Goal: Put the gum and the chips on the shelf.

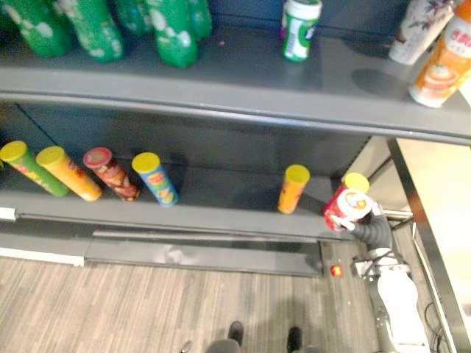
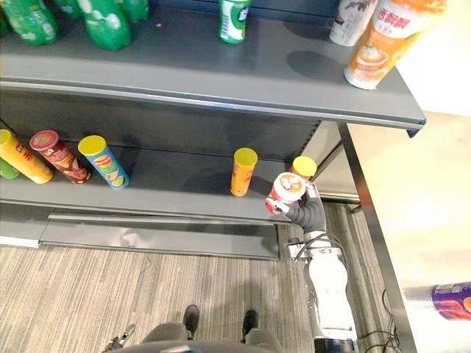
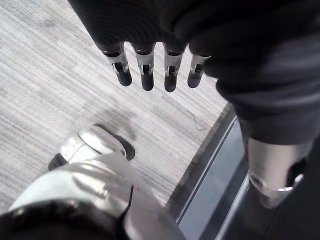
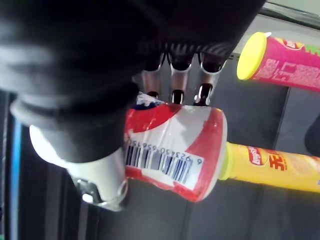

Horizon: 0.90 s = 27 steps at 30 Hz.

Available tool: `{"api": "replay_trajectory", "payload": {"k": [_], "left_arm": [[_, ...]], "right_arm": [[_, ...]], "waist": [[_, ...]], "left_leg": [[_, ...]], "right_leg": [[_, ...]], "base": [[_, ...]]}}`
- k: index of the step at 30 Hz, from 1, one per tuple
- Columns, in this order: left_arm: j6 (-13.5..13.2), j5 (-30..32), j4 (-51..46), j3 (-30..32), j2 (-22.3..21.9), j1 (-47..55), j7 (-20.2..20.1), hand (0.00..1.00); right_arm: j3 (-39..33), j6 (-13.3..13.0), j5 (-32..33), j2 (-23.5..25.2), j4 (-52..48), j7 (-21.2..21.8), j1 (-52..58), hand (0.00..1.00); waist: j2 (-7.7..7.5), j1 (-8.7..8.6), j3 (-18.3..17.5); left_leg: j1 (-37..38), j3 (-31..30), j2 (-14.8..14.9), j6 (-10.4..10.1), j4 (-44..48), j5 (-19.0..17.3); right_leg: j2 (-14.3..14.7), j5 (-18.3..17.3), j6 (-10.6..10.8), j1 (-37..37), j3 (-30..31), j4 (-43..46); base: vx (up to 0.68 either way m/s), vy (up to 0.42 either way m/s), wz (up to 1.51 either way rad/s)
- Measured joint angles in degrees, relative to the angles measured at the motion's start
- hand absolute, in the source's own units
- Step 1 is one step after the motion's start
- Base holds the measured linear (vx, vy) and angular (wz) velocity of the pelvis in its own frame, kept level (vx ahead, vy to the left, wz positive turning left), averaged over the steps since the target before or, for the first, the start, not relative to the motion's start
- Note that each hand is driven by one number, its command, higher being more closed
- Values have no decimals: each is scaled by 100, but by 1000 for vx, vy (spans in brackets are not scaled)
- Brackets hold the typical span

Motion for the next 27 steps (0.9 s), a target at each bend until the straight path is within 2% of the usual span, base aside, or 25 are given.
{"api": "replay_trajectory", "payload": {"k": [1,3,8,12,19,22,27], "left_arm": [[-6,5,7,35,-29,-25,0,0],[-4,15,-1,33,-37,-27,1,0],[-2,27,-65,27,-16,-23,29,0],[3,121,-47,28,-5,-19,50,0],[16,359,-8,10,27,-39,47,0],[81,517,6,9,104,-31,48,0],[87,577,18,8,118,-25,51,0]], "right_arm": [[-89,5,0,-7,22,6,70,100],[-121,6,4,-10,29,1,128,100],[73,6,3,7,42,23,151,100],[243,6,15,6,58,77,196,100],[483,43,414,-11,216,214,232,100],[688,62,566,-18,213,294,73,100],[846,83,867,-133,150,292,-426,100]], "waist": [[54,-83,-21],[78,-128,-36],[60,-119,-88],[50,-115,-105],[38,-133,-216],[-16,-125,-254],[-24,-111,-259]], "left_leg": [[74,128,104,-39,-160,166],[216,121,152,-78,-351,313],[379,135,130,-70,-564,426],[376,347,74,-95,-604,403],[469,622,112,-87,-609,412],[468,626,104,-67,-609,431],[531,705,85,-32,-607,457]], "right_leg": [[39,0,0,56,-156,1],[71,-9,-6,156,-273,10],[53,-17,-16,210,-288,15],[13,-19,-16,211,-187,-107],[16,-17,-17,293,-124,-164],[10,-15,-17,295,-119,-164],[-11,0,-2,313,-36,-159]], "base": [[66,-118,51],[84,-86,38],[11,-4,5],[-83,7,-21],[-58,-7,-8],[0,0,0],[9,12,-7]]}}
